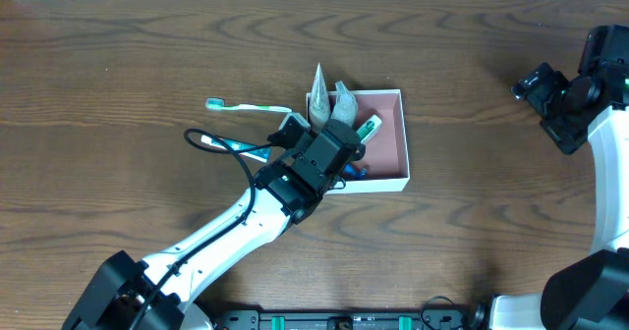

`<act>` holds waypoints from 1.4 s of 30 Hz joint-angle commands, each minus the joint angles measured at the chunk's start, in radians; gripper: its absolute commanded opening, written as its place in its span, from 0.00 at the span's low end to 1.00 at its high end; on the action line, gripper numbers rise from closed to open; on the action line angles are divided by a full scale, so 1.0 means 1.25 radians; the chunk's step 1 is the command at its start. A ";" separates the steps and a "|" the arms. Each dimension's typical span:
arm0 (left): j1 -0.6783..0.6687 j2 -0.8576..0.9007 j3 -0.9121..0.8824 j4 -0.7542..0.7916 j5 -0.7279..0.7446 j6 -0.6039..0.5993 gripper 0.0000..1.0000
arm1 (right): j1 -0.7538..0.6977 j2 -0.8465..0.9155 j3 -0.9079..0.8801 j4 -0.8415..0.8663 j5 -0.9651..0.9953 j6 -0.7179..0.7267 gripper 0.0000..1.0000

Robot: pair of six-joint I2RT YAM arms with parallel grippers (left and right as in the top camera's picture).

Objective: Pack container
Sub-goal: 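Carry the razor right and lower it into the box front, then release the razor and move the left gripper to the Colgate tube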

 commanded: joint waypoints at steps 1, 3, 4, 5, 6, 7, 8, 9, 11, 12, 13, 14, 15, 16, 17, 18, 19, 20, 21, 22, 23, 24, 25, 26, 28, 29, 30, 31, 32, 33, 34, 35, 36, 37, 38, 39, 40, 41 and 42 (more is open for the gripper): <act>-0.002 0.000 0.014 0.009 0.017 0.001 0.47 | -0.003 0.005 0.008 -0.001 -0.003 0.011 0.99; -0.003 -0.002 0.014 0.020 0.034 0.009 0.47 | -0.003 0.005 0.008 -0.001 -0.003 0.011 0.99; -0.002 -0.003 0.014 0.027 0.044 0.025 0.48 | -0.003 0.005 0.008 -0.001 -0.002 0.011 0.99; -0.003 -0.006 0.014 0.034 0.052 0.042 0.47 | -0.003 0.005 0.008 -0.001 -0.003 0.011 0.99; -0.003 -0.011 0.014 0.038 0.059 0.059 0.47 | -0.003 0.005 0.008 -0.001 -0.003 0.011 0.99; -0.002 -0.016 0.014 0.040 0.062 0.075 0.48 | -0.003 0.005 0.008 -0.001 -0.003 0.011 0.99; -0.003 -0.024 0.014 0.041 0.063 0.098 0.48 | -0.003 0.005 0.008 -0.001 -0.003 0.011 0.99; -0.003 -0.034 0.014 0.041 0.067 0.130 0.48 | -0.003 0.005 0.008 0.000 -0.003 0.011 0.99; -0.003 -0.056 0.014 0.041 0.070 0.193 0.47 | -0.003 0.005 0.008 -0.001 -0.003 0.011 0.99; -0.003 -0.070 0.014 0.041 0.075 0.230 0.48 | -0.003 0.005 0.008 -0.001 -0.003 0.011 0.99; -0.003 -0.088 0.014 0.041 0.083 0.275 0.48 | -0.003 0.005 0.008 -0.001 -0.003 0.011 0.99; -0.003 -0.104 0.014 0.039 0.087 0.312 0.47 | -0.003 0.005 0.008 -0.001 -0.003 0.011 0.99; -0.003 -0.121 0.014 0.035 0.093 0.347 0.47 | -0.003 0.005 0.008 -0.001 -0.003 0.011 0.99; -0.003 -0.140 0.014 0.030 0.102 0.390 0.47 | -0.003 0.005 0.008 -0.001 -0.003 0.011 0.99; -0.003 -0.158 0.014 0.022 0.108 0.439 0.48 | -0.003 0.005 0.008 -0.001 -0.003 0.011 0.99; -0.003 -0.181 0.014 0.005 0.111 0.494 0.48 | -0.003 0.005 0.008 -0.001 -0.003 0.011 0.99; -0.003 -0.201 0.014 -0.018 0.110 0.539 0.48 | -0.003 0.005 0.008 -0.001 -0.003 0.011 0.99; -0.002 -0.220 0.014 -0.049 0.107 0.583 0.47 | -0.003 0.005 0.008 -0.001 -0.003 0.011 0.99; -0.002 -0.240 0.014 -0.088 0.093 0.619 0.48 | -0.003 0.005 0.008 -0.001 -0.003 0.011 0.99; -0.002 -0.258 0.014 -0.134 0.067 0.643 0.48 | -0.003 0.005 0.008 -0.001 -0.003 0.011 0.99; -0.002 -0.278 0.014 -0.195 0.022 0.653 0.49 | -0.003 0.005 0.008 -0.001 -0.003 0.011 0.99; -0.002 -0.292 0.014 -0.249 -0.025 0.653 0.52 | -0.003 0.005 0.008 -0.001 -0.003 0.011 0.99; -0.002 -0.304 0.014 -0.300 -0.071 0.652 0.53 | -0.003 0.005 0.008 -0.001 -0.003 0.011 0.99; -0.001 -0.313 0.014 -0.346 -0.119 0.648 0.53 | -0.003 0.005 0.008 -0.001 -0.003 0.011 0.99; 0.008 -0.322 0.014 -0.429 -0.213 0.594 0.58 | -0.003 0.005 0.008 -0.001 -0.003 0.011 0.99; 0.017 -0.322 0.014 -0.452 -0.239 0.566 0.59 | -0.003 0.005 0.008 -0.001 -0.003 0.011 0.99; 0.029 -0.319 0.014 -0.463 -0.252 0.547 0.60 | -0.003 0.005 0.008 -0.001 -0.003 0.011 0.99; 0.042 -0.316 0.014 -0.466 -0.256 0.530 0.61 | -0.003 0.005 0.008 -0.001 -0.003 0.011 0.99; 0.057 -0.309 0.014 -0.464 -0.256 0.508 0.61 | -0.003 0.005 0.008 -0.001 -0.003 0.011 0.99; 0.076 -0.301 0.014 -0.459 -0.256 0.474 0.61 | -0.003 0.005 0.008 -0.001 -0.003 0.011 0.99; 0.093 -0.291 0.014 -0.454 -0.256 0.439 0.61 | -0.003 0.005 0.008 -0.001 -0.003 0.011 0.99; 0.111 -0.279 0.014 -0.448 -0.256 0.401 0.61 | -0.003 0.005 0.008 -0.001 -0.003 0.011 0.99; 0.133 -0.262 0.014 -0.439 -0.255 0.354 0.62 | -0.003 0.005 0.008 -0.001 -0.003 0.011 0.99; 0.152 -0.246 0.014 -0.432 -0.253 0.319 0.62 | -0.003 0.005 0.008 -0.001 -0.003 0.011 0.99; 0.170 -0.227 0.014 -0.425 -0.249 0.287 0.62 | -0.003 0.005 0.008 -0.001 -0.003 0.011 0.99; 0.191 -0.204 0.014 -0.412 -0.237 0.265 0.62 | -0.003 0.005 0.008 -0.001 -0.003 0.011 0.99; 0.207 -0.187 0.014 -0.397 -0.224 0.262 0.63 | -0.003 0.005 0.008 -0.001 -0.003 0.011 0.99; 0.229 -0.161 0.014 -0.373 -0.201 0.263 0.62 | -0.003 0.005 0.008 -0.001 -0.003 0.011 0.99; 0.248 -0.140 0.014 -0.355 -0.177 0.263 0.63 | -0.003 0.005 0.008 -0.001 -0.003 0.011 0.99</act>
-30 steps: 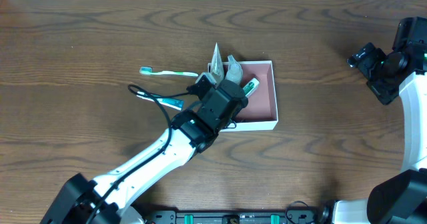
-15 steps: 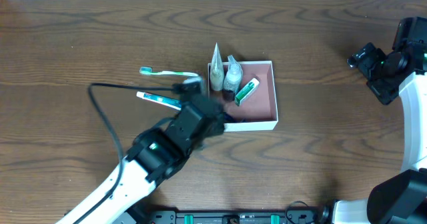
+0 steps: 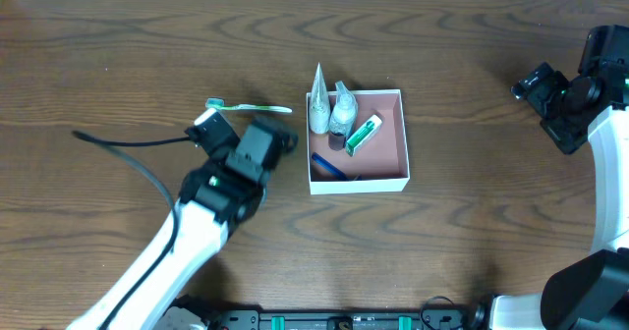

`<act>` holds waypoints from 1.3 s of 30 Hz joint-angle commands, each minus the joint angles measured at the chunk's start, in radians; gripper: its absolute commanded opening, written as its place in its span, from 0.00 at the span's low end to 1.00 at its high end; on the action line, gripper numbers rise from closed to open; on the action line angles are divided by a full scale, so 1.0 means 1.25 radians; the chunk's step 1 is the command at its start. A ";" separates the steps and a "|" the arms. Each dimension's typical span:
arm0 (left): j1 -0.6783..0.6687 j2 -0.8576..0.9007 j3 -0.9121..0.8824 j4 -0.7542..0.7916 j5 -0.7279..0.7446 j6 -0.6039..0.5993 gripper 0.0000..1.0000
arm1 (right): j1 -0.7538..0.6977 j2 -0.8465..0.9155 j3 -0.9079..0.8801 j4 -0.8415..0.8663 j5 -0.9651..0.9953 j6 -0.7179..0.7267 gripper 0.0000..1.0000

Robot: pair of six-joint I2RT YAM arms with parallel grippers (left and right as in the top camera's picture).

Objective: Pack container
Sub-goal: 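Release the razor and move the left gripper to the Colgate tube, then lower the left gripper and grasp the Colgate toothpaste tube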

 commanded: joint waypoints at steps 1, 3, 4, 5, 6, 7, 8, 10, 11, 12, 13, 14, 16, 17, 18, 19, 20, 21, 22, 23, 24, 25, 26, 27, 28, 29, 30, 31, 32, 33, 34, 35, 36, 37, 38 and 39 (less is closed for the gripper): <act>0.061 0.069 0.009 0.038 0.059 -0.066 0.62 | -0.003 0.005 0.008 0.000 -0.003 0.011 0.99; 0.100 0.114 0.012 0.071 0.127 -0.061 0.62 | -0.003 0.005 0.008 0.000 -0.003 0.011 0.99; 0.117 0.135 0.017 0.075 0.155 -0.061 0.62 | -0.003 0.005 0.008 0.000 -0.003 0.011 0.99; 0.133 0.155 0.027 0.074 0.179 -0.061 0.62 | -0.003 0.005 0.008 0.000 -0.003 0.011 0.99; 0.148 0.176 0.038 0.070 0.196 -0.061 0.62 | -0.003 0.005 0.008 0.000 -0.003 0.011 0.99; 0.164 0.199 0.055 0.056 0.211 -0.061 0.62 | -0.003 0.005 0.008 0.000 -0.003 0.011 0.99; 0.177 0.217 0.072 0.039 0.218 -0.061 0.62 | -0.003 0.005 0.008 0.000 -0.003 0.011 0.99; 0.200 0.252 0.113 -0.004 0.225 -0.057 0.61 | -0.003 0.005 0.008 0.000 -0.003 0.011 0.99; 0.208 0.266 0.131 -0.020 0.226 -0.046 0.62 | -0.003 0.005 0.008 0.000 -0.003 0.011 0.99; 0.215 0.279 0.149 -0.037 0.226 -0.036 0.62 | -0.003 0.005 0.008 0.000 -0.003 0.011 0.99; 0.220 0.290 0.165 -0.053 0.225 -0.027 0.62 | -0.003 0.005 0.008 0.000 -0.002 0.011 0.99; 0.225 0.303 0.181 -0.070 0.225 -0.021 0.61 | -0.003 0.005 0.008 0.000 -0.003 0.011 0.99; 0.233 0.322 0.194 -0.088 0.227 -0.019 0.62 | -0.003 0.005 0.008 0.000 -0.003 0.011 0.99; 0.237 0.329 0.194 -0.088 0.230 -0.019 0.62 | -0.003 0.005 0.008 0.000 -0.003 0.011 0.99; 0.242 0.341 0.194 -0.090 0.243 -0.019 0.62 | -0.003 0.005 0.008 0.000 -0.003 0.011 0.99; 0.249 0.353 0.194 -0.090 0.261 -0.019 0.61 | -0.003 0.005 0.008 0.000 -0.003 0.011 0.99; 0.255 0.366 0.194 -0.090 0.280 -0.019 0.61 | -0.003 0.005 0.008 0.000 -0.003 0.011 0.99; 0.263 0.381 0.194 -0.090 0.301 -0.019 0.62 | -0.003 0.005 0.008 0.000 -0.003 0.011 0.99; 0.271 0.399 0.194 -0.090 0.320 -0.019 0.62 | -0.003 0.005 0.008 0.000 -0.002 0.011 0.99; 0.277 0.414 0.194 -0.090 0.333 -0.018 0.61 | -0.003 0.005 0.008 0.000 -0.003 0.011 0.99; 0.282 0.427 0.194 -0.091 0.343 -0.017 0.61 | -0.003 0.005 0.008 0.000 -0.003 0.011 0.99; 0.287 0.441 0.194 -0.091 0.352 -0.009 0.61 | -0.003 0.005 0.008 0.000 -0.003 0.011 0.99; 0.289 0.451 0.194 -0.092 0.353 -0.008 0.62 | -0.003 0.005 0.008 0.000 -0.003 0.011 0.99; 0.290 0.459 0.194 -0.093 0.353 -0.004 0.62 | -0.003 0.005 0.008 0.000 -0.003 0.011 0.99; 0.291 0.464 0.194 -0.093 0.352 0.000 0.61 | -0.003 0.005 0.008 0.000 -0.003 0.010 0.99; 0.291 0.470 0.194 -0.092 0.352 0.003 0.61 | -0.003 0.005 0.008 0.000 -0.003 0.011 0.99; 0.291 0.473 0.194 -0.091 0.351 0.003 0.62 | -0.003 0.005 0.008 0.000 -0.003 0.011 0.99; 0.291 0.477 0.194 -0.090 0.350 0.003 0.62 | -0.003 0.005 0.008 0.000 -0.003 0.011 0.99; 0.291 0.480 0.194 -0.088 0.350 0.004 0.62 | -0.003 0.005 0.008 0.000 -0.003 0.011 0.99; 0.291 0.482 0.194 -0.084 0.350 0.007 0.62 | -0.003 0.005 0.008 0.000 -0.003 0.011 0.99; 0.291 0.485 0.194 -0.082 0.350 0.009 0.62 | -0.003 0.005 0.008 0.000 -0.003 0.011 0.99; 0.291 0.486 0.194 -0.080 0.350 0.012 0.61 | -0.003 0.005 0.008 0.000 -0.003 0.011 0.99; 0.291 0.487 0.194 -0.077 0.350 0.016 0.62 | -0.003 0.005 0.008 0.000 -0.003 0.011 0.99; 0.291 0.488 0.194 -0.074 0.350 0.021 0.62 | -0.003 0.005 0.008 0.000 -0.002 0.011 0.99; 0.292 0.488 0.194 -0.069 0.349 0.025 0.62 | -0.003 0.005 0.008 0.000 -0.002 0.011 0.99; 0.294 0.488 0.194 -0.062 0.349 0.030 0.62 | -0.003 0.005 0.008 0.000 -0.003 0.011 0.99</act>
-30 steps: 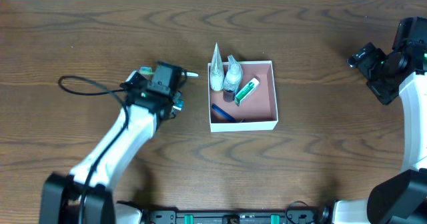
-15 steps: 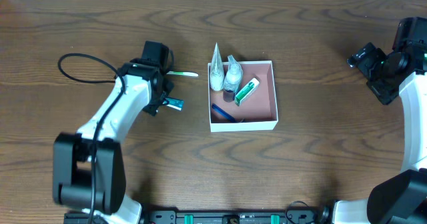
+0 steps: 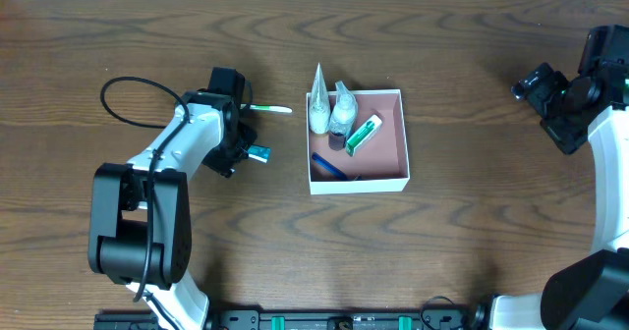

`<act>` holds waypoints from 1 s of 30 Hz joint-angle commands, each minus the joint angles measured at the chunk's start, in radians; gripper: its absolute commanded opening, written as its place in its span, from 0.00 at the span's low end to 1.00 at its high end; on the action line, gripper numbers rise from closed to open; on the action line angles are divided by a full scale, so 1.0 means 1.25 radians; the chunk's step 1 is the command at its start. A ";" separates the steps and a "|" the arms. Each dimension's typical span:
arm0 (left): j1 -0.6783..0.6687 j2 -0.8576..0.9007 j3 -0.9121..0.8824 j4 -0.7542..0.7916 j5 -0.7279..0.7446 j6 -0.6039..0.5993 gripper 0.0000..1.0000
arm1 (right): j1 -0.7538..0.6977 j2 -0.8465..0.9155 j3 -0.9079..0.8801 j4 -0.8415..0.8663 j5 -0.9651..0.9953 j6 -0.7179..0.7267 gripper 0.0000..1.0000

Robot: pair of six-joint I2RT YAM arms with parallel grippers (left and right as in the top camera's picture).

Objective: Pack container
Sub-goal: 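Lower the left gripper and grasp the Colgate toothpaste tube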

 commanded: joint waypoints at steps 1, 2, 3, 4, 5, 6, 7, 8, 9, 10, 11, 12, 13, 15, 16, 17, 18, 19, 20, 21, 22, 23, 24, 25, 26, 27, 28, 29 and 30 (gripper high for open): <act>0.008 0.014 0.007 0.009 -0.001 0.024 0.62 | -0.003 0.005 0.008 -0.001 -0.002 0.011 0.99; 0.013 0.014 0.007 0.013 0.000 0.024 0.62 | -0.003 0.005 0.008 -0.001 -0.003 0.011 0.99; 0.016 0.014 0.007 0.013 0.000 0.024 0.62 | -0.003 0.005 0.008 -0.001 -0.003 0.011 0.99; 0.020 0.014 0.007 0.013 -0.001 0.027 0.62 | -0.003 0.005 0.008 -0.001 -0.003 0.011 0.99; 0.025 0.014 0.007 0.016 0.000 0.038 0.62 | -0.003 0.005 0.008 -0.001 -0.003 0.011 0.99; 0.027 0.014 0.007 0.017 -0.001 0.043 0.62 | -0.003 0.005 0.008 -0.001 -0.003 0.011 0.99; 0.031 0.014 0.007 0.016 -0.001 0.052 0.62 | -0.003 0.005 0.008 -0.001 -0.003 0.011 0.99; 0.034 0.014 0.007 0.015 -0.001 0.055 0.62 | -0.003 0.005 0.008 -0.001 -0.002 0.011 0.99; 0.035 0.014 0.007 0.015 -0.001 0.060 0.62 | -0.003 0.005 0.008 -0.001 -0.003 0.011 0.99; 0.035 0.014 0.007 0.016 -0.001 0.063 0.61 | -0.003 0.005 0.008 -0.001 -0.003 0.011 0.99; 0.035 0.014 0.007 0.016 -0.004 0.063 0.62 | -0.003 0.005 0.008 -0.001 -0.002 0.011 0.99; 0.035 0.014 0.007 0.016 -0.004 0.063 0.62 | -0.003 0.005 0.008 -0.001 -0.003 0.011 0.99; 0.035 0.014 0.007 0.019 -0.004 0.063 0.62 | -0.003 0.005 0.008 -0.001 -0.003 0.011 0.99; 0.035 0.014 0.007 0.024 -0.004 0.066 0.62 | -0.003 0.005 0.008 -0.001 -0.003 0.011 0.99; 0.035 0.014 0.007 0.026 -0.004 0.067 0.61 | -0.003 0.005 0.008 -0.001 -0.003 0.011 0.99; 0.035 0.014 0.007 0.028 -0.004 0.067 0.61 | -0.003 0.005 0.008 -0.001 -0.003 0.011 0.99; 0.035 0.014 0.007 0.031 -0.004 0.072 0.62 | -0.003 0.005 0.008 -0.001 -0.003 0.011 0.99; 0.035 0.016 0.007 0.031 -0.004 0.073 0.61 | -0.003 0.005 0.008 -0.001 -0.003 0.011 0.99; 0.035 0.018 0.007 0.031 -0.005 0.073 0.61 | -0.003 0.005 0.008 -0.001 -0.003 0.011 0.99; 0.035 0.022 0.007 0.031 -0.005 0.075 0.61 | -0.003 0.005 0.008 -0.001 -0.003 0.011 0.99; 0.035 0.029 0.007 0.031 -0.006 0.075 0.61 | -0.003 0.005 0.008 -0.001 -0.003 0.011 0.99; 0.035 0.038 0.007 0.031 -0.006 0.078 0.61 | -0.003 0.005 0.008 -0.001 -0.003 0.011 0.99; 0.035 0.050 0.007 0.031 -0.003 0.079 0.61 | -0.003 0.005 0.008 -0.001 -0.003 0.011 0.99; 0.035 0.059 0.007 0.031 -0.001 0.081 0.61 | -0.003 0.005 0.008 -0.001 -0.003 0.011 0.99; 0.035 0.071 0.007 0.030 0.002 0.083 0.61 | -0.003 0.005 0.008 -0.001 -0.003 0.011 0.99; 0.035 0.082 0.007 0.030 0.007 0.089 0.61 | -0.003 0.005 0.008 -0.001 -0.003 0.011 0.99; 0.035 0.091 0.007 0.031 0.015 0.093 0.61 | -0.003 0.005 0.008 -0.001 -0.003 0.011 0.99; 0.035 0.099 0.007 0.030 0.020 0.093 0.61 | -0.003 0.005 0.008 -0.001 -0.003 0.011 0.99; 0.035 0.106 0.007 0.030 0.024 0.094 0.61 | -0.003 0.005 0.008 -0.001 -0.003 0.011 0.99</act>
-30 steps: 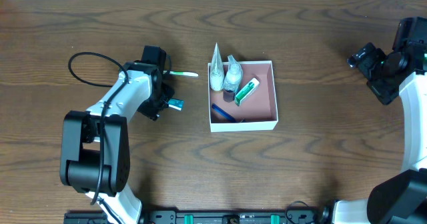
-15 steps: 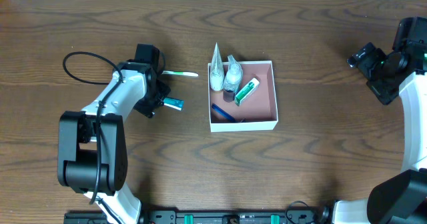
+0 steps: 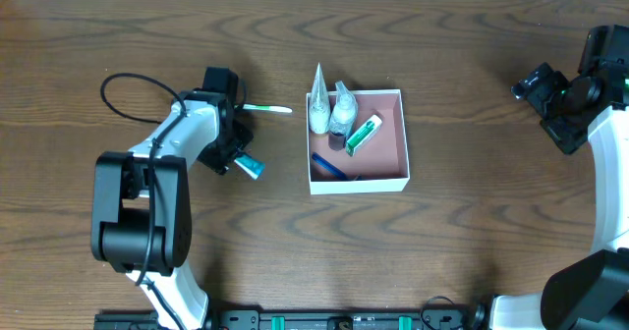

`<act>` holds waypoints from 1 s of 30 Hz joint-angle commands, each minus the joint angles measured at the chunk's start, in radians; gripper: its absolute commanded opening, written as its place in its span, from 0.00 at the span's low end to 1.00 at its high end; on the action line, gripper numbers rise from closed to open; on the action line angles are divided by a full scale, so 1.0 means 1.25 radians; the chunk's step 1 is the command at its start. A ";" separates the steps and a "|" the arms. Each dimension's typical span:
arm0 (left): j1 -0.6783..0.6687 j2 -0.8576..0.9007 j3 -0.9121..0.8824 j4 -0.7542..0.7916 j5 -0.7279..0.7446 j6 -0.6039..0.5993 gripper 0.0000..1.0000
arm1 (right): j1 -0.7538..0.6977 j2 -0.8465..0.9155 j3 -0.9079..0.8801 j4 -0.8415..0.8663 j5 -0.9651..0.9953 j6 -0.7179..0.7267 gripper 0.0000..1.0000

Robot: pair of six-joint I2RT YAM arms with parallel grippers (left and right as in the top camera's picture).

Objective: Pack container
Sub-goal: 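Lower the left gripper and grasp the Colgate toothpaste tube, then carry the toothpaste tube right and lower it into the box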

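Note:
The white box with a pink floor [image 3: 388, 143] sits mid-table. Inside it are a white tube [image 3: 316, 102], a small bottle [image 3: 342, 114], a green toothpaste tube [image 3: 364, 133] and a blue toothbrush [image 3: 328, 167]. A green-and-white toothbrush [image 3: 267, 108] lies on the table left of the box, its head end hidden under my left arm. My left gripper [image 3: 249, 165] shows only a teal tip, below that toothbrush and apart from it. Too little of the tip shows to judge the gap between its fingers. My right gripper [image 3: 552, 104] is far right, its fingertips hidden.
A black cable [image 3: 123, 86] loops over the table left of my left arm. The left arm is folded between the cable and the box. The white back edge runs along the top of the view.
The teal tip of my left gripper has shifted slightly down and to the left. The toothbrush on the table, the box contents and the right arm are unchanged.
My left gripper was first over the left part of the box, with something blue under it. Then it was left of the box, and a blue toothbrush lay inside. After that the arm was folded beside the toothbrush on the table, where it stays.

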 commanded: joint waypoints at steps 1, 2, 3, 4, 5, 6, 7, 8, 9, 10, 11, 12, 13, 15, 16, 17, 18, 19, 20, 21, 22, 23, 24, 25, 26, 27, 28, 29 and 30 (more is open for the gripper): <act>0.003 0.057 -0.006 0.004 0.023 0.020 0.61 | -0.003 0.005 0.008 -0.001 -0.003 0.011 0.99; 0.003 0.060 -0.006 0.004 0.027 0.023 0.60 | -0.003 0.005 0.008 -0.001 -0.003 0.011 0.99; 0.003 0.060 -0.006 0.004 0.033 0.033 0.55 | -0.003 0.005 0.008 -0.001 -0.003 0.011 0.99; 0.003 0.060 -0.006 0.004 0.034 0.041 0.51 | -0.003 0.005 0.008 -0.001 -0.003 0.011 0.99; 0.003 0.059 -0.006 0.004 0.035 0.053 0.46 | -0.003 0.005 0.008 -0.001 -0.003 0.011 0.99; 0.003 0.059 -0.006 0.004 0.035 0.065 0.44 | -0.003 0.005 0.008 -0.001 -0.003 0.011 0.99; 0.003 0.058 -0.006 0.004 0.035 0.079 0.41 | -0.003 0.005 0.008 -0.001 -0.003 0.011 0.99; 0.003 0.058 -0.006 0.004 0.035 0.096 0.38 | -0.003 0.005 0.008 -0.001 -0.003 0.011 0.99; 0.003 0.058 -0.006 0.004 0.035 0.110 0.36 | -0.003 0.005 0.008 -0.001 -0.003 0.011 0.99; 0.003 0.058 -0.006 0.004 0.034 0.129 0.34 | -0.003 0.005 0.008 -0.001 -0.003 0.011 0.99; 0.003 0.058 -0.006 0.004 0.034 0.142 0.34 | -0.003 0.005 0.008 -0.001 -0.003 0.011 0.99; 0.003 0.058 -0.006 0.002 0.034 0.157 0.33 | -0.003 0.005 0.008 -0.001 -0.003 0.011 0.99; 0.003 0.058 -0.006 0.002 0.034 0.167 0.31 | -0.003 0.005 0.008 -0.001 -0.003 0.011 0.99; 0.003 0.058 -0.006 -0.002 0.035 0.191 0.27 | -0.003 0.005 0.008 -0.001 -0.003 0.011 0.99; 0.003 0.056 -0.006 -0.002 0.035 0.199 0.25 | -0.003 0.005 0.008 -0.001 -0.003 0.011 0.99; 0.003 0.055 -0.005 -0.005 0.035 0.203 0.24 | -0.003 0.005 0.008 -0.001 -0.003 0.011 0.99; 0.003 0.053 -0.004 -0.009 0.035 0.208 0.24 | -0.003 0.005 0.008 -0.001 -0.003 0.011 0.99; 0.003 0.050 -0.003 -0.014 0.035 0.214 0.23 | -0.003 0.005 0.008 -0.001 -0.003 0.011 0.99; 0.003 0.045 -0.001 -0.019 0.035 0.217 0.23 | -0.003 0.005 0.008 -0.001 -0.003 0.011 0.99; 0.003 0.041 0.002 -0.023 0.035 0.225 0.23 | -0.003 0.005 0.008 -0.001 -0.003 0.011 0.99; 0.003 0.036 0.007 -0.028 0.037 0.236 0.23 | -0.003 0.005 0.008 -0.001 -0.003 0.011 0.99; 0.003 0.031 0.012 -0.035 0.037 0.241 0.22 | -0.003 0.005 0.008 -0.001 -0.003 0.011 0.99; 0.003 0.026 0.017 -0.042 0.037 0.248 0.22 | -0.003 0.005 0.008 -0.001 -0.003 0.011 0.99; 0.003 0.020 0.024 -0.051 0.037 0.252 0.22 | -0.003 0.005 0.008 -0.001 -0.003 0.011 0.99; 0.003 0.015 0.030 -0.058 0.037 0.256 0.22 | -0.003 0.005 0.008 -0.001 -0.003 0.011 0.99; 0.003 0.008 0.037 -0.066 0.037 0.262 0.22 | -0.003 0.005 0.008 -0.001 -0.003 0.011 0.99; 0.003 -0.001 0.043 -0.072 0.037 0.269 0.21 | -0.003 0.005 0.008 -0.001 -0.003 0.011 0.99; 0.003 -0.013 0.049 -0.079 0.037 0.276 0.21 | -0.003 0.005 0.008 -0.001 -0.003 0.011 0.99; 0.003 -0.023 0.052 -0.083 0.037 0.282 0.21 | -0.003 0.005 0.008 -0.001 -0.003 0.011 0.99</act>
